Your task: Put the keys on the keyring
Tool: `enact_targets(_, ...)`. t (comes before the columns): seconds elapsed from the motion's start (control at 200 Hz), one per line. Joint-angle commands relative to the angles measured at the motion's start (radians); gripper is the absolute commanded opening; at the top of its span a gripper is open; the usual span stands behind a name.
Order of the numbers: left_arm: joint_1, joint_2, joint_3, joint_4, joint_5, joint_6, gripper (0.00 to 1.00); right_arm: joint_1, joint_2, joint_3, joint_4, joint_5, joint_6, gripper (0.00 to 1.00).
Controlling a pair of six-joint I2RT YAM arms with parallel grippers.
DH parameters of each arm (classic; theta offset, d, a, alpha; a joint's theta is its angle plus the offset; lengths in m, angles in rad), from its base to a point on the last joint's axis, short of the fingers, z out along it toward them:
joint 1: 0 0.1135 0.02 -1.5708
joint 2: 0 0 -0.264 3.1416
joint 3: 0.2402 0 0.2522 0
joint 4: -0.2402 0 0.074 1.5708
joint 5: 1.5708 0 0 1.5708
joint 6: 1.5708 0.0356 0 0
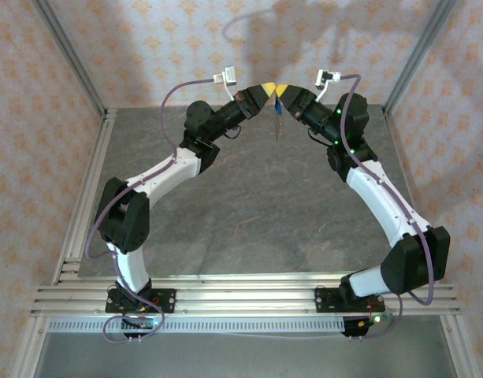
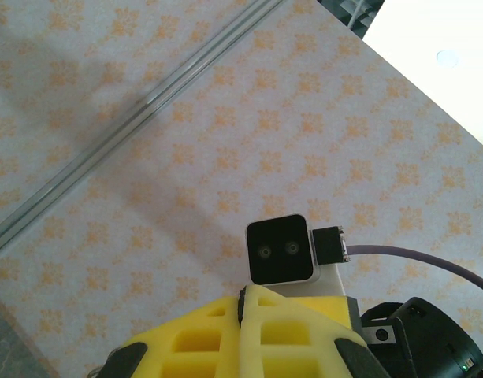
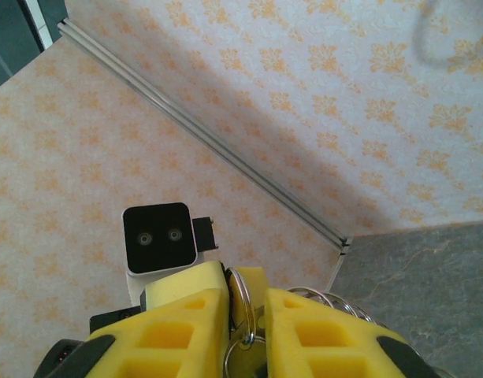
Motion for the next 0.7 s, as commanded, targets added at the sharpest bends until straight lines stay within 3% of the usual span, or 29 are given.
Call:
enact_targets(0.0,-0.007,-0.028,0.046,0.05,0.021,0.008,0.0,0.004,-0.004,0.032,0.029,-0.025,-0.003,0.15)
enact_targets(0.56,-0.009,-0.029,0.053,0.046,0.041,0.007,0.0,0.004,0.048,0.117,0.013,-0.042,0.002,0.13)
enact_targets(0.641,-0.008,-0.029,0.055,0.046,0.044,0.005,0.0,0.004,0.051,0.12,0.014,-0.045,0.0,0.0)
enact_targets(0.696,-0.008,-0.029,0.056,0.043,0.046,0.007,0.0,0.002,0.052,0.123,0.012,-0.046,-0.005,0.0)
